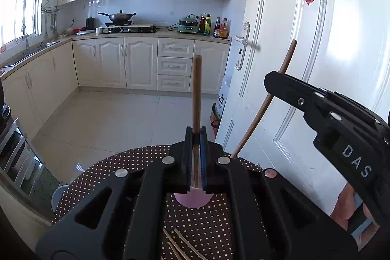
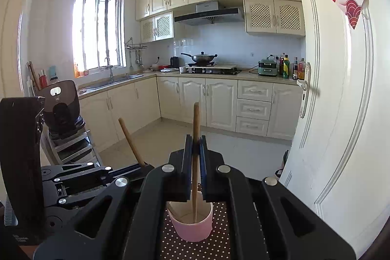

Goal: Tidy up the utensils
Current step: 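Lift the left gripper's chopstick over the pink cup while the right gripper carries its own, then lower both chopsticks into the pink cup and open both grippers, then move both open grippers back down to the remaining chopsticks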

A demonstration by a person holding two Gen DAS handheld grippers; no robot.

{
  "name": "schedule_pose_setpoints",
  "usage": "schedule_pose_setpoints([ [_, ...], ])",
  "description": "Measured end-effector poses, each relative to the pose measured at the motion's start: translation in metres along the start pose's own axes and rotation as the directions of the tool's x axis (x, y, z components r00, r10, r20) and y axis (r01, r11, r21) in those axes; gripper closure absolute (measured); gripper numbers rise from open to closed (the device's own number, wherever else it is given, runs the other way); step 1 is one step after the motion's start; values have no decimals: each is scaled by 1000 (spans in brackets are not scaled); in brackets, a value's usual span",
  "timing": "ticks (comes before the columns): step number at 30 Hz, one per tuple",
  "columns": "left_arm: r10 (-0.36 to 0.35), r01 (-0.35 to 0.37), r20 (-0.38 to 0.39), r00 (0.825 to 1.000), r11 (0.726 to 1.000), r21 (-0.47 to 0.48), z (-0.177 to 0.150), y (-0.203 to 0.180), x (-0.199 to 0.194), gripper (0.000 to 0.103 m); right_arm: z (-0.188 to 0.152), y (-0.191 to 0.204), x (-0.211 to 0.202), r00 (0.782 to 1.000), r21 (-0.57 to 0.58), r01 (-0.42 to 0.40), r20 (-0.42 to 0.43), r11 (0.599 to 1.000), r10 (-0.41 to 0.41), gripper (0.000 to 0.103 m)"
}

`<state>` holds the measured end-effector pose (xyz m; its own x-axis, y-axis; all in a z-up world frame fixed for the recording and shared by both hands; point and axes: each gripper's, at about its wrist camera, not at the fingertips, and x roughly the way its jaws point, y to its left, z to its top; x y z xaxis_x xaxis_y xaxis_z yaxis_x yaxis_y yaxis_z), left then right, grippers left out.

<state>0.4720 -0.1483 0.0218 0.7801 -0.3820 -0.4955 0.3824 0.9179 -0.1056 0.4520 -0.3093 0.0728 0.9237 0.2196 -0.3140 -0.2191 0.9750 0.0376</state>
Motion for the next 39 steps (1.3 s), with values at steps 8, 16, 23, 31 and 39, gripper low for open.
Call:
schedule_pose_setpoints([
  [8,6,-5,-45,999,1000,20,-5,-1,4,96,-9,1,7,998,6,-7,-57,1000,8,99],
  [16,21,-19,-76,997,999,27,-7,1,1,92,-16,-5,14,994,40,-6,-112,999,11,99],
  [23,46,-44,-56,997,998,43,-6,-1,-10,45,-22,-7,14,990,75,-15,-136,997,25,96],
  [31,62,-60,-50,997,998,33,-9,5,-34,37,-15,-2,-4,992,73,-2,-125,997,11,86],
  [39,78,-74,-76,994,996,52,-27,22,-69,36,-18,7,-36,989,39,10,-146,999,-4,80],
])
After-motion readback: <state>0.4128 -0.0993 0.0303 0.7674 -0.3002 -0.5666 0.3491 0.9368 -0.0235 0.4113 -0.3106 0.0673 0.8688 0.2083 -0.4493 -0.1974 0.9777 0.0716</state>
